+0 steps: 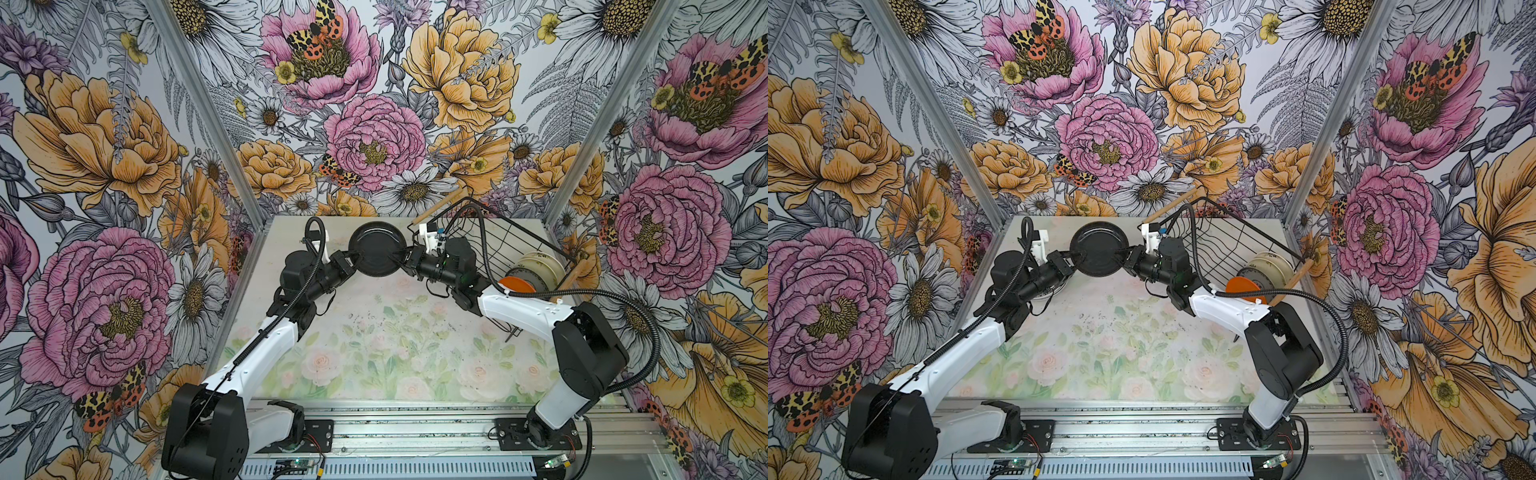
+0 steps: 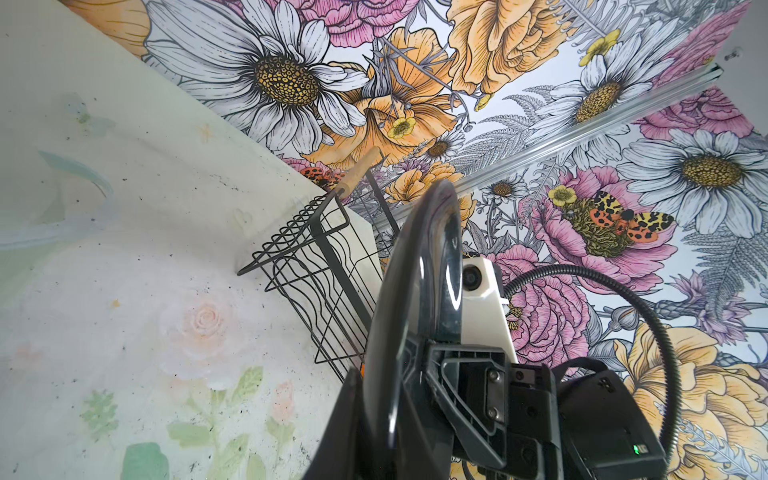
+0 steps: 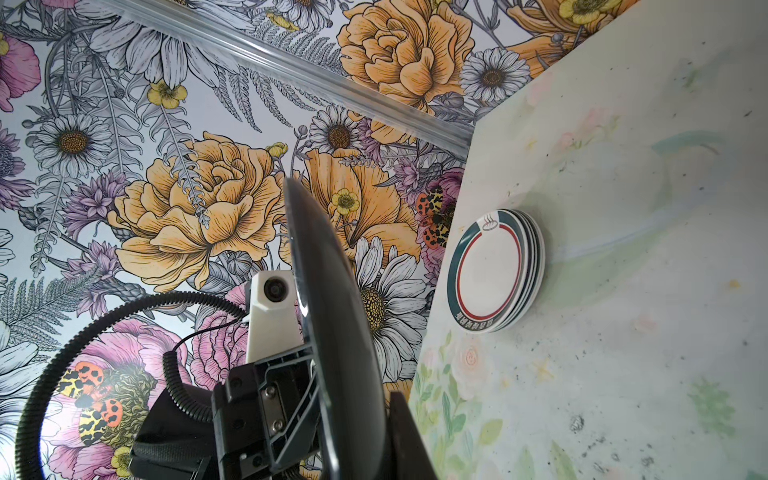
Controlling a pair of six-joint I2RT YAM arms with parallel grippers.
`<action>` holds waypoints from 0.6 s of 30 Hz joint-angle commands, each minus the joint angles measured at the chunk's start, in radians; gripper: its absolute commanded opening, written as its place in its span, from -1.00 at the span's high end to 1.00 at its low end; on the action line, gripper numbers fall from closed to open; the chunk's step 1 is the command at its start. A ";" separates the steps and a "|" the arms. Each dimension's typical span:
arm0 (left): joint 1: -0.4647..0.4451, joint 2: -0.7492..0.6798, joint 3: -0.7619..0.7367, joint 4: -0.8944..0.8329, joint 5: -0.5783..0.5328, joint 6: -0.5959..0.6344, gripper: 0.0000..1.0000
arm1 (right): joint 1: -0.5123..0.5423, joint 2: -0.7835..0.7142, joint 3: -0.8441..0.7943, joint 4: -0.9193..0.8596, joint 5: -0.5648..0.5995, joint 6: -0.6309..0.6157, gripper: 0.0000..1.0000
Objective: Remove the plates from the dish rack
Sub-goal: 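Close the left gripper on the dark plate while the right gripper releases, then lower the dark plate with the left gripper while the right gripper returns to the rack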
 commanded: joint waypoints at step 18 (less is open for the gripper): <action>0.286 -0.171 0.037 -0.561 0.034 0.090 1.00 | -0.037 -0.086 0.285 -0.727 0.119 -0.768 -0.99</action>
